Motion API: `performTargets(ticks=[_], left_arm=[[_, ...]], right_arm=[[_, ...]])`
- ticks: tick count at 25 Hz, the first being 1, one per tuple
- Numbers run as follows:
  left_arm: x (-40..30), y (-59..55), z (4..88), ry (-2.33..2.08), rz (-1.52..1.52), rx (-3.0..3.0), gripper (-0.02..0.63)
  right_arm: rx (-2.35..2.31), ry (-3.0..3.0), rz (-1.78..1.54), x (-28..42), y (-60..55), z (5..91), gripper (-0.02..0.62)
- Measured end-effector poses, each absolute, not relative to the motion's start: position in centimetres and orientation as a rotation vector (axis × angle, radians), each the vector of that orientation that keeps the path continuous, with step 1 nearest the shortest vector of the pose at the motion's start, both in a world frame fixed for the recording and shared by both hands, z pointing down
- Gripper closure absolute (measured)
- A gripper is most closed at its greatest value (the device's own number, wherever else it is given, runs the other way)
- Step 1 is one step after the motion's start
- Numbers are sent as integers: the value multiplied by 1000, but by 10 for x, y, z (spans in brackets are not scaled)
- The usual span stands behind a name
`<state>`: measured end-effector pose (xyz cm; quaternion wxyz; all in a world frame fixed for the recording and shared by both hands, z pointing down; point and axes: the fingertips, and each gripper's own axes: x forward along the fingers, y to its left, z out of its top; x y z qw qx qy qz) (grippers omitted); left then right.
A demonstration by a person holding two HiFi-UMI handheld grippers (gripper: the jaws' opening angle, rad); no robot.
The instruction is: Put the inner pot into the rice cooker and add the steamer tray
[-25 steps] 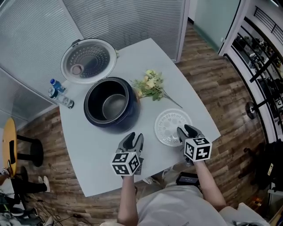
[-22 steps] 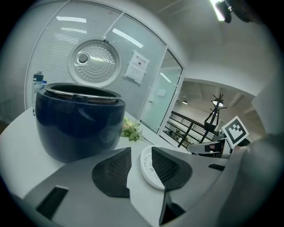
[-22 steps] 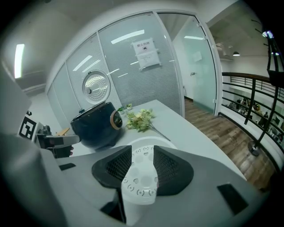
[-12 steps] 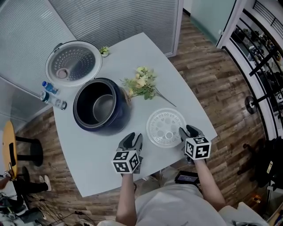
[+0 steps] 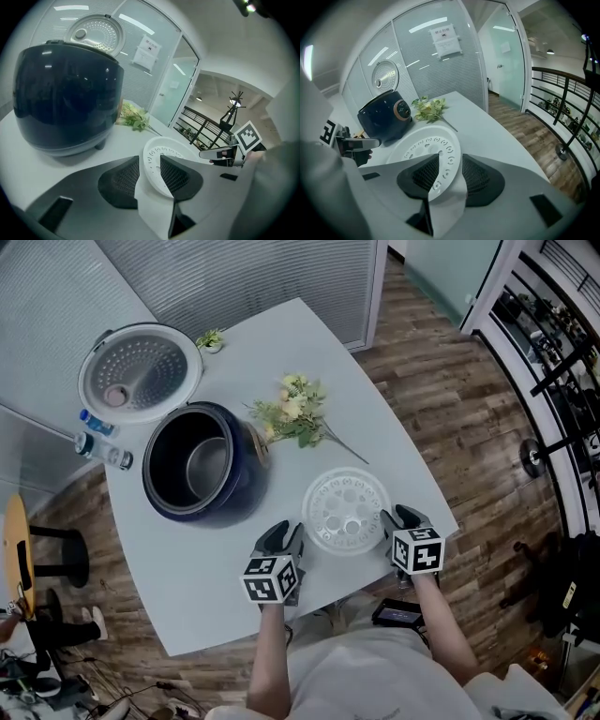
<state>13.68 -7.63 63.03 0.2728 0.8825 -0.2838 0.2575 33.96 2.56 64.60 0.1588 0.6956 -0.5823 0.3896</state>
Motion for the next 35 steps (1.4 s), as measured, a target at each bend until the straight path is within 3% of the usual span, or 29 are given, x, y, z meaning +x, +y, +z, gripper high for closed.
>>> performTargets(ticks=[29, 35], left_arm=[[169, -72, 683, -693, 823, 2297, 462], [169, -72, 685, -697, 842, 2294, 469]], right_arm=[[1904, -1686, 1218, 344, 17, 685, 443], [1885, -1727, 1252, 340, 16, 684, 480]])
